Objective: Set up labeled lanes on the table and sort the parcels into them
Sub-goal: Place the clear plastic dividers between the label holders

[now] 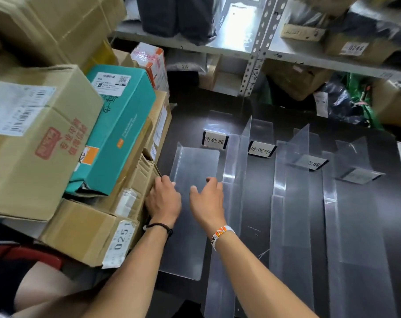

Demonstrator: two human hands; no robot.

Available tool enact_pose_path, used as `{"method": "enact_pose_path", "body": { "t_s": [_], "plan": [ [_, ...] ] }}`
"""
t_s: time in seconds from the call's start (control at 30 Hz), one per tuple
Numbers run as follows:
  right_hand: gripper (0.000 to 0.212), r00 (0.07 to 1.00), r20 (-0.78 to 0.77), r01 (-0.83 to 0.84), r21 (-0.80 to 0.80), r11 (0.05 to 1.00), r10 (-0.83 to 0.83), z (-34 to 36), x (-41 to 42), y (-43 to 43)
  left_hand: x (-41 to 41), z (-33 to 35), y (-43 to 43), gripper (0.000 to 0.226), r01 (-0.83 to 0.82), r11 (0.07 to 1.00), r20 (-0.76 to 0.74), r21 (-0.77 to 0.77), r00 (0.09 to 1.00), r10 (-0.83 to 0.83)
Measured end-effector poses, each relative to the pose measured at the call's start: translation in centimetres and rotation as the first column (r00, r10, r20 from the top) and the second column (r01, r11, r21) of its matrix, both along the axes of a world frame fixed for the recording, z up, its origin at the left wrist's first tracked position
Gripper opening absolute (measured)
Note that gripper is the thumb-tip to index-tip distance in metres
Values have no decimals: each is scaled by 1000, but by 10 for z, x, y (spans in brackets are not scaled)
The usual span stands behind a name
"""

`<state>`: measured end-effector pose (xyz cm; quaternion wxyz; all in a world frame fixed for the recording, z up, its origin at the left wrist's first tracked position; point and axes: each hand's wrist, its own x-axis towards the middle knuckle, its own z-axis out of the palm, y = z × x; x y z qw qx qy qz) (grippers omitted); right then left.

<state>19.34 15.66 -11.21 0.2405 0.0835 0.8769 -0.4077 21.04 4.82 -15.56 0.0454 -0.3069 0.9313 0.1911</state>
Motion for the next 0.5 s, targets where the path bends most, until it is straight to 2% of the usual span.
{"method": "enact_pose_path", "body": {
  "t_s": [0.07,0.17,0.23,0.33,0.4,0.43,0.5],
  "plan": [
    [60,986,-160,-32,38,999,37,14,-4,0,-8,12,1,21,-20,1000,-96,14,995,21],
    [63,902,-432,20,107,994,28,42,-18,5,-27,39,1,22,-62,996,-219,60,973,74],
    [65,866,-499,85,68,994,-40,63,-30,15,-40,64,5,23,-103,987,-279,121,951,134],
    [54,958,-251,104,-159,982,-142,91,-47,36,-59,103,20,26,-159,962,-351,220,908,230],
    [24,982,-121,102,-307,946,-145,107,-53,53,-73,128,33,26,-158,954,-418,256,872,256],
    [8,984,-108,94,-372,924,-144,115,-54,63,-80,138,41,24,-140,955,-452,263,856,250],
    [10,975,-170,61,-429,901,-146,131,-56,88,-95,155,60,23,-66,962,-499,265,844,195]
  ]
}}
